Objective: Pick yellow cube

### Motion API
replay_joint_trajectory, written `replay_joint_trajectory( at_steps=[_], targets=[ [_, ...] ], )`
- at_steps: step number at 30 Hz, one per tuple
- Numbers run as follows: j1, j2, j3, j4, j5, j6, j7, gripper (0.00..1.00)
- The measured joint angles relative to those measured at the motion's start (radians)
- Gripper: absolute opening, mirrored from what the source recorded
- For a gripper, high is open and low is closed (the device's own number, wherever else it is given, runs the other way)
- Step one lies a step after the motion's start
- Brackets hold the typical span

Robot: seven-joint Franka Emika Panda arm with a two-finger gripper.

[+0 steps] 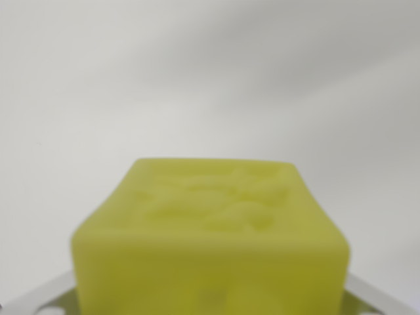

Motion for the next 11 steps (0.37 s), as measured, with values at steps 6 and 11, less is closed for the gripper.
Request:
replay_joint_trajectory(
  at_steps=[6, 11],
  targets=[
    [0.0, -0.005, 0.0, 0.004, 0.0, -0.009, 0.0, 0.0],
    [0.0, -0.005, 0.0, 0.004, 0.0, -0.009, 0.0, 0.0]
  ],
)
